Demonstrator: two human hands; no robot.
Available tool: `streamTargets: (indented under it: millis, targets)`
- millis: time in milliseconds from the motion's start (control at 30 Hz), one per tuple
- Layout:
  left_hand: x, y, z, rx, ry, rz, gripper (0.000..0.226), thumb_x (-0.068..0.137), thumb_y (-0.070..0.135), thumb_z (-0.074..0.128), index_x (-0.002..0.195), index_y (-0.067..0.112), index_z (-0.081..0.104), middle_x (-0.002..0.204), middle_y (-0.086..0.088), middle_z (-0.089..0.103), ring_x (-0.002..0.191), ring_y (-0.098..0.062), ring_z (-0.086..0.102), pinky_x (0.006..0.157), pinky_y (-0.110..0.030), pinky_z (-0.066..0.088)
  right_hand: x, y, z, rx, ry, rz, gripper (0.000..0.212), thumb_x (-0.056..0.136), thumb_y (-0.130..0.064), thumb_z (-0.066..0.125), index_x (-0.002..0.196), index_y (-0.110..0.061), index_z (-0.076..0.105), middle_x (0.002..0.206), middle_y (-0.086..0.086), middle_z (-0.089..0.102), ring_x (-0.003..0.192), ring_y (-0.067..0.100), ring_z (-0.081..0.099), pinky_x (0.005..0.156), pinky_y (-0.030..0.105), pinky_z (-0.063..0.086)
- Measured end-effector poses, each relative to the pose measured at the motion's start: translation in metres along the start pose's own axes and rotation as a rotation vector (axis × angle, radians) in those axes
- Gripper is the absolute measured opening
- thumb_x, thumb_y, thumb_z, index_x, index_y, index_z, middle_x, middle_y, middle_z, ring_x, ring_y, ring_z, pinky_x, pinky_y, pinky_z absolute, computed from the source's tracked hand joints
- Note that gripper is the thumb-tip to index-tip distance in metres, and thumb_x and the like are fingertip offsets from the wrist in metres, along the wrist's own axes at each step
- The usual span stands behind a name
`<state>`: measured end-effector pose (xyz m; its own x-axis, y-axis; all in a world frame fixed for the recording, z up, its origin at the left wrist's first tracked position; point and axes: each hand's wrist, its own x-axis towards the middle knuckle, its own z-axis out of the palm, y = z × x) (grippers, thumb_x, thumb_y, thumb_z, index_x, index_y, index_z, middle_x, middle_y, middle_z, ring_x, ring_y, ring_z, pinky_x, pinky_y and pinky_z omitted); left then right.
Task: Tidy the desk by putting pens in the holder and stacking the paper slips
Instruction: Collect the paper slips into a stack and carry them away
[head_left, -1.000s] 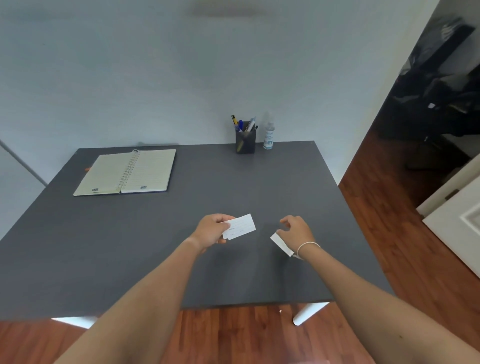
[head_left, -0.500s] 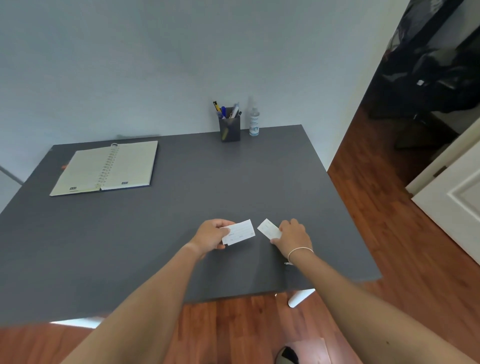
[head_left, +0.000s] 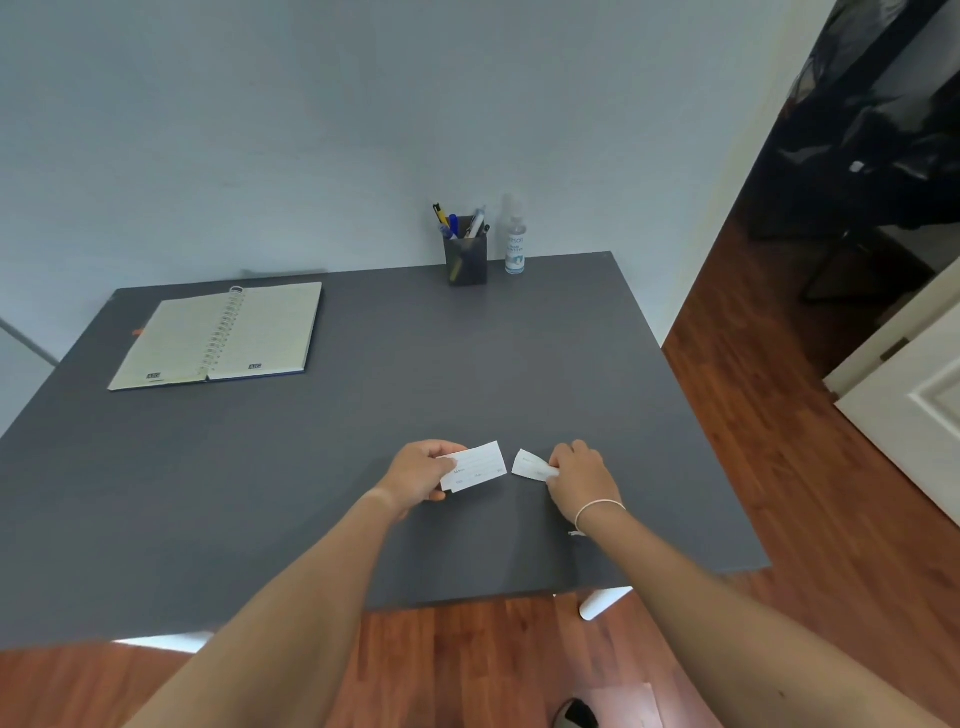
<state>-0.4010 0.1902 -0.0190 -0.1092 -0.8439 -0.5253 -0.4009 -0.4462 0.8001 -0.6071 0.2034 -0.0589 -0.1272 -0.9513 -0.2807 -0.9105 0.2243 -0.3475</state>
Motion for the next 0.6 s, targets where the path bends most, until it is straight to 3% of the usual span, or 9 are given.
streamTargets:
  millis: [133, 333, 500, 600]
  targets:
    - [0.0000, 0.0005, -0.0018, 0.005, 0.006, 0.008, 0.028, 0.088, 0.008, 0.046, 0.084, 0.029, 0.064, 0.084, 0.002, 0.062, 0.069, -0.015, 0.055, 0.063, -0.022, 0.047, 0.0003, 0.0030, -0.0006, 0.045, 0.030, -0.020, 0.021, 0.090, -0.006, 0.041, 0.108, -0.008, 0.053, 0.117, 0.013, 0.050, 0.106, 0.031, 0.048, 0.081, 0.036, 0.042]
    - [-0.0006, -0.0021, -0.0037, 0.004, 0.010, 0.001, 0.027, 0.087, 0.009, 0.047, 0.085, 0.029, 0.065, 0.084, 0.004, 0.062, 0.071, -0.014, 0.055, 0.063, -0.022, 0.047, 0.0018, 0.0000, -0.0024, 0.301, -0.018, 0.009, 0.025, 0.082, 0.002, 0.044, 0.103, -0.006, 0.055, 0.113, 0.014, 0.049, 0.095, 0.033, 0.053, 0.082, 0.034, 0.042]
    - [-0.0015, -0.0039, -0.0056, 0.010, 0.012, -0.001, 0.027, 0.087, 0.008, 0.046, 0.086, 0.028, 0.065, 0.084, 0.004, 0.062, 0.071, -0.014, 0.055, 0.063, -0.022, 0.046, -0.0010, -0.0027, -0.0032, 0.471, -0.030, 0.046, 0.026, 0.079, 0.007, 0.049, 0.088, -0.017, 0.048, 0.102, 0.004, 0.040, 0.084, 0.022, 0.045, 0.073, 0.023, 0.033]
    - [-0.0015, -0.0053, -0.0071, 0.007, 0.020, -0.008, 0.028, 0.088, 0.009, 0.047, 0.084, 0.029, 0.065, 0.084, 0.003, 0.062, 0.070, -0.015, 0.054, 0.063, -0.022, 0.047, -0.0009, -0.0030, -0.0051, 0.543, -0.030, 0.068, 0.026, 0.079, 0.007, 0.050, 0.077, -0.019, 0.047, 0.100, 0.005, 0.041, 0.084, 0.022, 0.043, 0.059, 0.021, 0.033]
